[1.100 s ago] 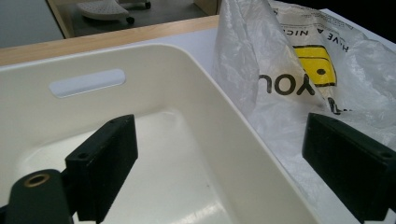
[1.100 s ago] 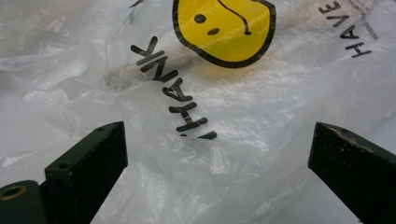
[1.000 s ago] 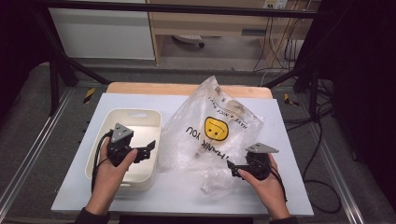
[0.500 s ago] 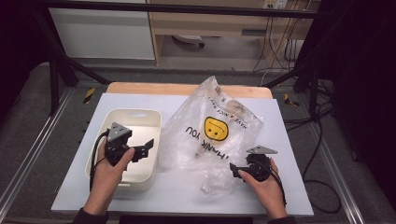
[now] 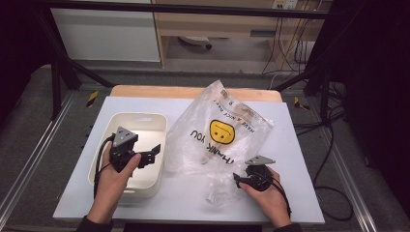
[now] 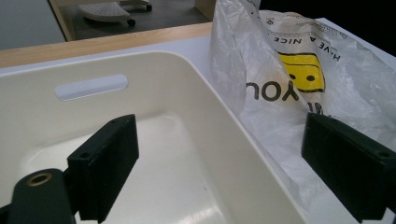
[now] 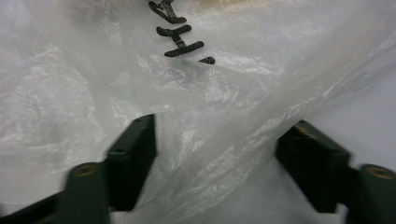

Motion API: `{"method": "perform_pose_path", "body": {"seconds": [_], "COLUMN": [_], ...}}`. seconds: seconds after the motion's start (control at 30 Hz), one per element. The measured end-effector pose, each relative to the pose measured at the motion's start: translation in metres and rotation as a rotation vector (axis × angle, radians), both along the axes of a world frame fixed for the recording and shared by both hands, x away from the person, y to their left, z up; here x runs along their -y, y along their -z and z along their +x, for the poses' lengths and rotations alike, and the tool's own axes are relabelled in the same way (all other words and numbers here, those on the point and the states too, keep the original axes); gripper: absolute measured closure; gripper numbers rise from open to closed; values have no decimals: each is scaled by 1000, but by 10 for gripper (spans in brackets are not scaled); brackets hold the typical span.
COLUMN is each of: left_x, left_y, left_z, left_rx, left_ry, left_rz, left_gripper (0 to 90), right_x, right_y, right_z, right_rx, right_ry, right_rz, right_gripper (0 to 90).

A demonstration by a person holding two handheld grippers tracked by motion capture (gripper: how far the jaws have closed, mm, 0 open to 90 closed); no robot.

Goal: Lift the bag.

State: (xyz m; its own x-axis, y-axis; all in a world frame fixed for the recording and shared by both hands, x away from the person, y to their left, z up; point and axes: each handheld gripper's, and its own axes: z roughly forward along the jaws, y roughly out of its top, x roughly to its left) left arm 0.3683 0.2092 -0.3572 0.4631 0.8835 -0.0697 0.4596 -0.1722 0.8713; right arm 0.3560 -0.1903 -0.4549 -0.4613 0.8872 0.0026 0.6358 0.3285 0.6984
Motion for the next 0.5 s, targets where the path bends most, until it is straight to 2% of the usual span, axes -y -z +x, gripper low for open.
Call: {"method": "perform_pose_path", "body": {"seconds": [0.17,0.3,0.33,0.47,0.5], "left_x": [-1,-1,-1,0,0], "left_y": [-1,-1,-1,-2,-2], "left_z": [0,0,0,0,-1], "left_rx": [4,4,4,6,6], "left_ry": [-2,1,0,1,2], "left_rz": [-2,1,0,1,1], "left_gripper": [112,112,112,112,113], "right_x": [2,1,2,8,9], "right_y": [-1,-3,-3,-4,-5], "right_z": [0,2,3,5,5], "right_rx": [14,3,3,-30,-31], "right_ry": [-10,-34,-41,-49,-57], "right_rz": [5,11,11,47,37], "right_gripper": [625,860,895,900,900]}}
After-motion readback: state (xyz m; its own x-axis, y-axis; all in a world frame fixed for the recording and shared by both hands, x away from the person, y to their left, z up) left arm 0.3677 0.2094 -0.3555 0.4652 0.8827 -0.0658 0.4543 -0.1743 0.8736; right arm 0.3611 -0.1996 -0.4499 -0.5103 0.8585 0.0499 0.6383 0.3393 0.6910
